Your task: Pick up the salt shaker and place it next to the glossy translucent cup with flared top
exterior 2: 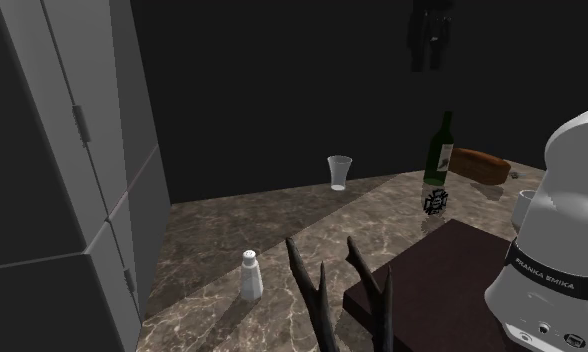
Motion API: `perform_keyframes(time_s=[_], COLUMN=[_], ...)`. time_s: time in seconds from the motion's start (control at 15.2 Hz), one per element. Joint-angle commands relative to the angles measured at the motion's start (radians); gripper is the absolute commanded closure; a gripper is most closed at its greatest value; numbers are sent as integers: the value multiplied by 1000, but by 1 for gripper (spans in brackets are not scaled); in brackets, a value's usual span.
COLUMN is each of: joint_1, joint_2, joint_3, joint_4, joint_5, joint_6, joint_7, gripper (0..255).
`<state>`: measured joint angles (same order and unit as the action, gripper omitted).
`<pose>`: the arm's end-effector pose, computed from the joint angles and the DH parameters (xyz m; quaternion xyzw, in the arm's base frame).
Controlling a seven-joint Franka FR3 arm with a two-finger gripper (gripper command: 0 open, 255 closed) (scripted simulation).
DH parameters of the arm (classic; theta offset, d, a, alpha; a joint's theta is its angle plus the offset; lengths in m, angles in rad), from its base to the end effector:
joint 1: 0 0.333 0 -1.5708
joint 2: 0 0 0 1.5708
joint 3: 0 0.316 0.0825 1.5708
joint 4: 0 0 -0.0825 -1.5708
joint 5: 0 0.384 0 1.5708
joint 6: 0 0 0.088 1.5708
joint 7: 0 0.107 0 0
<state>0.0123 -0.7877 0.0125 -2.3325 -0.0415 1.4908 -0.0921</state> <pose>0.2981 0.0039 0.5954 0.9978 0.0553 -0.0279 0.0242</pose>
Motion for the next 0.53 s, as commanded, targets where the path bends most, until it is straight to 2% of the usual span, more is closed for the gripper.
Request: perform_keyframes(time_s=[0.0,0.46], joint_1=[0,43], joint_2=[0,63], joint_3=[0,123], joint_4=[0,-103], joint_5=[0,86], joint_6=[0,160], joint_7=[0,138], gripper=[0,0])
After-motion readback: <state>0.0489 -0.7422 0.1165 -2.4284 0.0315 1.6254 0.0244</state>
